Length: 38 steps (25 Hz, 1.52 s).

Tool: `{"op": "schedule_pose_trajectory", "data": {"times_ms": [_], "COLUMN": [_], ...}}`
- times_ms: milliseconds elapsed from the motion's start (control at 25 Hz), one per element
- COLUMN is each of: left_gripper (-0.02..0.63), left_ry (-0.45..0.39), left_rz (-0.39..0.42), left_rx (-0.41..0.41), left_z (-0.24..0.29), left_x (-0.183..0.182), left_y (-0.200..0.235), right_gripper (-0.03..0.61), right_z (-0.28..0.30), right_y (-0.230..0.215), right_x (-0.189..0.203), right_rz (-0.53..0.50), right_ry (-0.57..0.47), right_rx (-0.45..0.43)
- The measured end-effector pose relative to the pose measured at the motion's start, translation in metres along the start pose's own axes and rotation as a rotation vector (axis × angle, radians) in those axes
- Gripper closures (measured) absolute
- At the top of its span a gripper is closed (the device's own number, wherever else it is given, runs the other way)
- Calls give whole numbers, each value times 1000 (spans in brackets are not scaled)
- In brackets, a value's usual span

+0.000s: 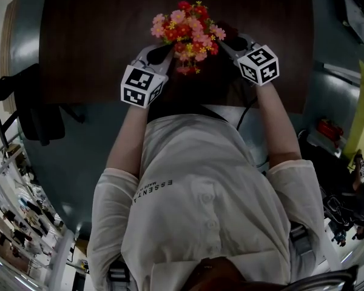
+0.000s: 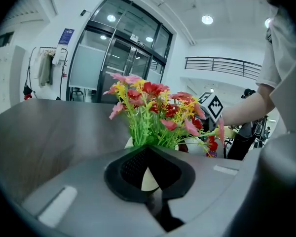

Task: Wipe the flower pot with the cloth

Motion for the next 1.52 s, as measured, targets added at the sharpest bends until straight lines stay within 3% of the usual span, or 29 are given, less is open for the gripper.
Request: {"op": "schedule_pose_trajectory", "data": {"times_ms": [320,640,960,1240,1520], "left_gripper": [601,601,601,601,602], "left_ry": [6,24,30,43,57], "left_rz": [-55,-104,-118,-111,-85], "left_rx": [93,182,178,159,136], "left_z": [14,18,17,17,18], "left_x": [-9,-11,-11,-11,-10], "left_y": [10,17,17,17,16], "right_gripper": [526,526,526,526,526], "right_z": [52,114,143,134,94], "right_y": [-42,-33,-5,-9,-32], "right_x": [-55,-83,-80,-74,-56], "right_rz": [-82,-79,-25,41,69], "right_ry": [-47,-37,74,126,96], "right_rx": [-153,-540,-863,-877,-782]}}
Point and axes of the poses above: the fingertips, and each gripper's own axes: z forward along the fingers, y to its left, x out of its underside, the point moved 6 cm from there along -z, backward along the fingers, and after that the axes turned 5 degrees about -y, right-handed, at the moved point
